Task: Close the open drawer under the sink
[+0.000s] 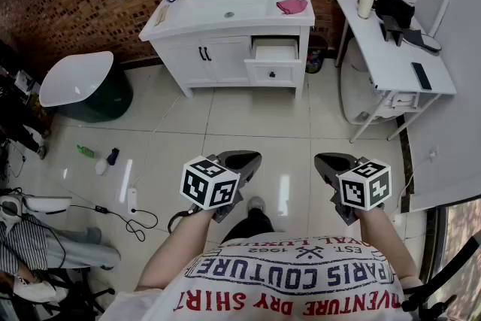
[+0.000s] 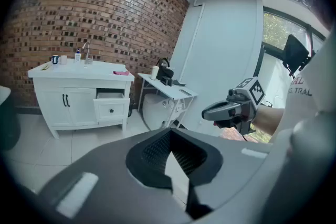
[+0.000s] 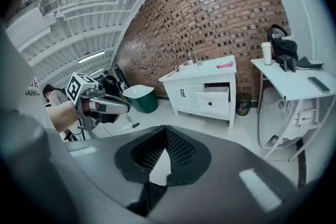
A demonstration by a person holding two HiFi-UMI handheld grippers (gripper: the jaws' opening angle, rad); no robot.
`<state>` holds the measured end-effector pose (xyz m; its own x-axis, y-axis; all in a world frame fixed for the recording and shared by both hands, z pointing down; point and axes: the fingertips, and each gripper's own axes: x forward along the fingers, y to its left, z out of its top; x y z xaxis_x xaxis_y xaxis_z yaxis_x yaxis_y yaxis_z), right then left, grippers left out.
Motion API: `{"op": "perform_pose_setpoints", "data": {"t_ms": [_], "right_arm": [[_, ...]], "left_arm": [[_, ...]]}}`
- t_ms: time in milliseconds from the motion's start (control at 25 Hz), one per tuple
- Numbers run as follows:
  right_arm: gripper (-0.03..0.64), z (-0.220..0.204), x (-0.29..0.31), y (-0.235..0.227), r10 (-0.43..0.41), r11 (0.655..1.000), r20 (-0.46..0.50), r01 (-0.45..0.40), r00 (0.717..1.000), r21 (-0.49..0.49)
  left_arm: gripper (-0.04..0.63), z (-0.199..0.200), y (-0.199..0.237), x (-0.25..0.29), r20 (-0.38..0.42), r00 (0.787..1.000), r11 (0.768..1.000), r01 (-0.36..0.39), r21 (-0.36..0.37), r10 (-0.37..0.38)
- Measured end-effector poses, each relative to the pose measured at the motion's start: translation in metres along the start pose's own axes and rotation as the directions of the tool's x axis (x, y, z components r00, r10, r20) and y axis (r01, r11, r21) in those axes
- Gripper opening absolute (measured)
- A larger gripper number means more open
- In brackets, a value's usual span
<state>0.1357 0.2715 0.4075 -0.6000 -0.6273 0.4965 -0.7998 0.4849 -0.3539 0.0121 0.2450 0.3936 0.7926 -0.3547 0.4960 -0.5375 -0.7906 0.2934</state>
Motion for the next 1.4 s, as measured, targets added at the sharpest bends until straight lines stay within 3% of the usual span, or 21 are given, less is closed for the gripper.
{"op": "perform_pose_setpoints", "data": {"t_ms": [360, 680, 960, 1120, 1400], "right_arm": [[0.006, 0.036, 0.074, -0.044, -0.020, 1.000, -0.042, 0.019, 0.999, -0.006], [0.006, 0.125, 0.203, -0.099, -0.048, 0.996, -0.081, 0.054, 0.996, 0.068], [0.006, 0.227, 0.306, -0.150, -0.100, 0.987, -0.063, 0.107, 0.993, 0.117], [0.006, 0.252, 0.339, -0.170, -0.118, 0.981, -0.055, 0.125, 0.992, 0.148], [0.006, 0.255, 0.369, -0.210, -0.138, 0.963, -0.078, 0.152, 0.987, 0.224]], "left_arm": [[-0.006, 0.024, 0.086, 0.036, 0.022, 1.000, 0.999, 0.018, -0.030, -0.017], [-0.006, 0.080, 0.250, 0.077, -0.035, 0.997, 0.995, 0.061, -0.082, -0.064], [-0.006, 0.158, 0.382, 0.115, -0.082, 0.991, 0.993, 0.102, -0.065, -0.107], [-0.006, 0.175, 0.421, 0.134, -0.095, 0.987, 0.989, 0.124, -0.075, -0.131], [-0.006, 0.177, 0.452, 0.155, -0.118, 0.983, 0.984, 0.128, -0.121, -0.143]]}}
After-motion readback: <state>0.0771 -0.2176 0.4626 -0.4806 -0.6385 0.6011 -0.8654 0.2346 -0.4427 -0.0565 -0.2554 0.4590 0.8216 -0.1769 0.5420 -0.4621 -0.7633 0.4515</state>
